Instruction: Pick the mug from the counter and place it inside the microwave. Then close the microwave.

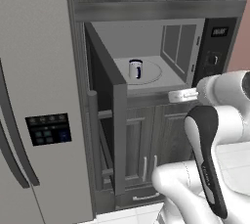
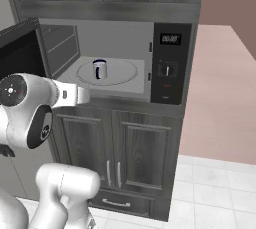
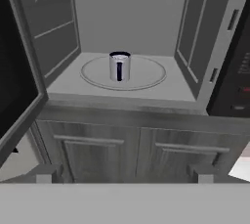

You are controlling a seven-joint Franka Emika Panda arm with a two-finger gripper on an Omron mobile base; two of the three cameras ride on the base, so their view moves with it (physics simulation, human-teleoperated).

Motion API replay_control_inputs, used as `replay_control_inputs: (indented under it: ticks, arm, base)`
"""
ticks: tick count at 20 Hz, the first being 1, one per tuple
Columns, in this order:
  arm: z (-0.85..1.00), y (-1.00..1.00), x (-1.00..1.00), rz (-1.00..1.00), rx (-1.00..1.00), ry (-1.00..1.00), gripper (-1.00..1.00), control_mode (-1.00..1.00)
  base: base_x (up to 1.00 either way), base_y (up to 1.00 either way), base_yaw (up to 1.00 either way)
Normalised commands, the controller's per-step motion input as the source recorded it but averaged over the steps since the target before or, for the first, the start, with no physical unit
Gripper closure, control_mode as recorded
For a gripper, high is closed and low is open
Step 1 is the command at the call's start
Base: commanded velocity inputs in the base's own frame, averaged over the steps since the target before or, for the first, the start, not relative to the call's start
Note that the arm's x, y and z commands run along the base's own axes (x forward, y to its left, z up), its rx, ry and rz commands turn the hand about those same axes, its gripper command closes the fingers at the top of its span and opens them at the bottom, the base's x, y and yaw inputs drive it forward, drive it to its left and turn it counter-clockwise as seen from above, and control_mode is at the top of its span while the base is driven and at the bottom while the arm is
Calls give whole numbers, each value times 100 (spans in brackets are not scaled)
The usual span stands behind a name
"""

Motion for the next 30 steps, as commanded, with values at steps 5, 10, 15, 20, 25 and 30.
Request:
replay_control_inputs:
  ticks: [5,10,15,20,25,30]
  arm:
    - [3,0,-36,0,0,-27,-100,-100]
    - [15,0,-36,0,0,-13,-100,-100]
    - [4,0,-33,0,0,-3,-100,-100]
    - [0,0,-37,0,0,-2,-100,-100]
    - [0,0,-36,0,0,-3,-100,-100]
    - [0,6,-31,-4,0,-6,-100,-100]
  base:
    - [0,0,0]
    - [0,0,0]
    - [0,0,0]
    - [0,0,0]
    - [0,0,0]
    - [0,0,0]
